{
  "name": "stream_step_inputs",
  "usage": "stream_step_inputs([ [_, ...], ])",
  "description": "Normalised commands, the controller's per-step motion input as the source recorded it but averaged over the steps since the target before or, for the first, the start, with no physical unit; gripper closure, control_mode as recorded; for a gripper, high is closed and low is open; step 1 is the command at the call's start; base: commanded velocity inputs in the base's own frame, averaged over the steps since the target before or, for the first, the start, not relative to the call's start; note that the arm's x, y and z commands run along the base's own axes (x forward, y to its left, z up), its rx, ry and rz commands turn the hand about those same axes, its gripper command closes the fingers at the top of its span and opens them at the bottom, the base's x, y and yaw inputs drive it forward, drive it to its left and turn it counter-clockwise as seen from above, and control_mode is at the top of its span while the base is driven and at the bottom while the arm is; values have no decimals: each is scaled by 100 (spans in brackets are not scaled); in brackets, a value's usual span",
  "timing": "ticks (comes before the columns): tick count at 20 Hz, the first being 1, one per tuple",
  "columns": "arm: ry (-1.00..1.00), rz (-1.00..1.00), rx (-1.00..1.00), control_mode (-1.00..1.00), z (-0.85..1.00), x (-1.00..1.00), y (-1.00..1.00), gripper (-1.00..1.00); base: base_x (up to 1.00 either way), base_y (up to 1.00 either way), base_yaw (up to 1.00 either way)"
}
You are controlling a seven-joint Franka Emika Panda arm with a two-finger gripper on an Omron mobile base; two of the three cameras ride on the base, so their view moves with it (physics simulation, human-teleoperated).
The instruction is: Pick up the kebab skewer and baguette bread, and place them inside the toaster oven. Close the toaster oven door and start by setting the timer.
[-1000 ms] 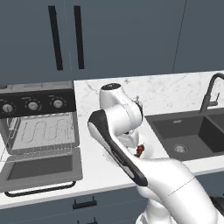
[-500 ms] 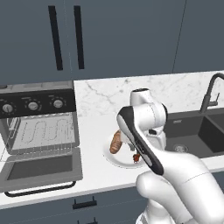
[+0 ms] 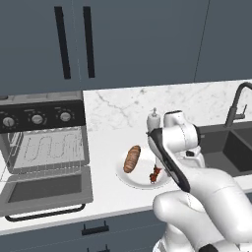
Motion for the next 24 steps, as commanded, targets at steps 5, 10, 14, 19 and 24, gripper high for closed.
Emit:
stream_step_inputs([
  [5, 2, 1, -2, -100, -4, 45, 0, -100, 0, 0, 0],
  [10, 0, 0, 0, -100, -7, 38, 10, -100, 0, 0, 0],
  [14, 0, 0, 2, -100, -30, 38, 30, -100, 0, 0, 0],
  [19, 0, 0, 6, -100, -33, 21, 25, -100, 0, 0, 0],
  [24, 0, 0, 4, -100, -27, 27, 2, -100, 0, 0, 0],
])
